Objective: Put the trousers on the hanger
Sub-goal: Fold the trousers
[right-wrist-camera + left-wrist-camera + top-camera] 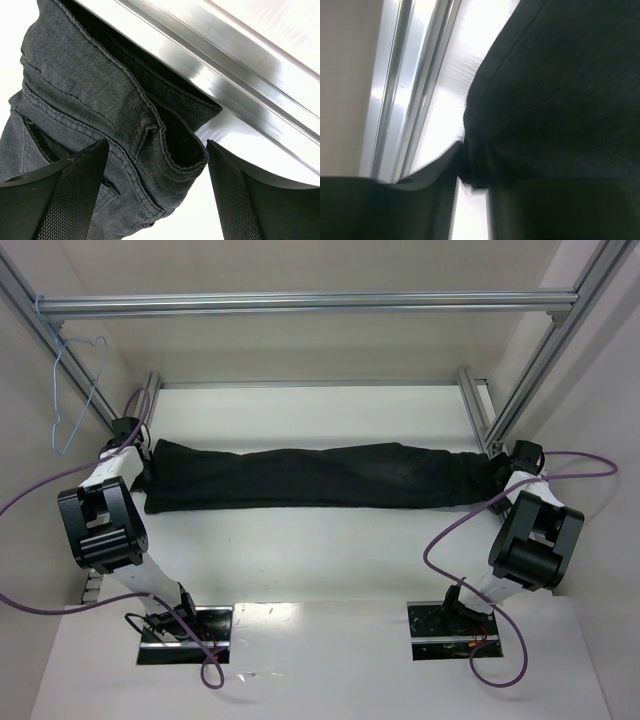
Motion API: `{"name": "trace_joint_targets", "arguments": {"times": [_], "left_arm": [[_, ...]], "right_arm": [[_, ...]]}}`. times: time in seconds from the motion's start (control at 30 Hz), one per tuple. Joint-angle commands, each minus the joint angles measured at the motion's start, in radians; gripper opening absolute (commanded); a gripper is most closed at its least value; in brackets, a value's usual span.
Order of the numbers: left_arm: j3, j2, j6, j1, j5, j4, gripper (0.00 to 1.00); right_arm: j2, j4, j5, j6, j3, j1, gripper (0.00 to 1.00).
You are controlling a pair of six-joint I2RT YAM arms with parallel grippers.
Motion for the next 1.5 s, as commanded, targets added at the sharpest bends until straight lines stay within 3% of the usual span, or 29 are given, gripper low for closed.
{"name": "trace_joint_targets", "arguments": {"times": [0.0,0.03,0.1,0.2,0.33,0.37,0.43,0.47,0.6,0.67,0.77,0.93,1.1,1.2,1.33,1.47], "left_arm": [[0.028,0.028,0.016,0.008,-0.056,0.046,0.4],[0.028,0.017,0.016,0.008,-0.056,0.055,0.51],[0.019,-0.014,0.025,0.008,-0.076,0.055,0.6],[0.019,-0.06,0.046,0.008,-0.111,0.064,0.67],[0.01,-0.104,0.069,0.008,-0.131,0.073,0.72],[0.01,-0.115,0.081,0.008,-0.132,0.073,0.72],[0.019,-0.129,0.091,0.008,-0.142,0.064,0.72],[0.019,-0.149,0.091,0.008,-0.129,0.064,0.73],[0.019,-0.227,0.103,0.008,0.035,0.064,0.77],[0.019,-0.212,0.114,-0.046,0.103,0.077,0.77],[0.045,-0.102,0.105,-0.109,0.076,0.092,0.82],[0.111,0.061,0.045,-0.118,0.08,0.177,0.88],[0.141,0.127,0.075,-0.17,0.178,0.244,0.84],[0.218,0.248,0.036,-0.189,0.061,0.192,0.73],[0.304,0.397,-0.032,-0.169,-0.145,0.146,0.67],[0.313,0.397,-0.06,-0.112,-0.164,0.146,0.66]], "right_arm": [[0.027,0.021,0.024,0.0,0.021,-0.017,0.84],[0.028,0.032,0.024,0.0,0.021,-0.017,0.84],[0.05,0.032,0.013,0.009,0.012,-0.017,0.84],[0.077,0.041,0.004,0.032,0.001,-0.017,0.83],[0.077,0.053,0.004,0.032,0.001,0.006,0.71],[0.077,0.053,0.004,0.032,0.001,0.006,0.59],[0.077,0.053,0.004,0.032,0.001,0.006,0.43],[0.077,0.053,0.004,0.032,0.001,0.006,0.27],[0.057,0.044,-0.031,0.023,0.001,0.006,0.01],[0.017,0.044,-0.04,0.014,0.001,0.015,0.0],[-0.058,0.044,-0.03,0.014,0.019,0.036,0.0],[-0.149,0.001,0.019,-0.04,0.056,0.07,0.0],[-0.227,0.001,0.042,-0.067,0.042,0.093,0.0],[-0.238,-0.02,0.071,-0.076,0.033,0.093,0.0],[-0.277,-0.053,0.116,-0.086,0.07,0.093,0.0],[-0.327,-0.082,0.222,-0.095,0.111,0.093,0.0]]}}
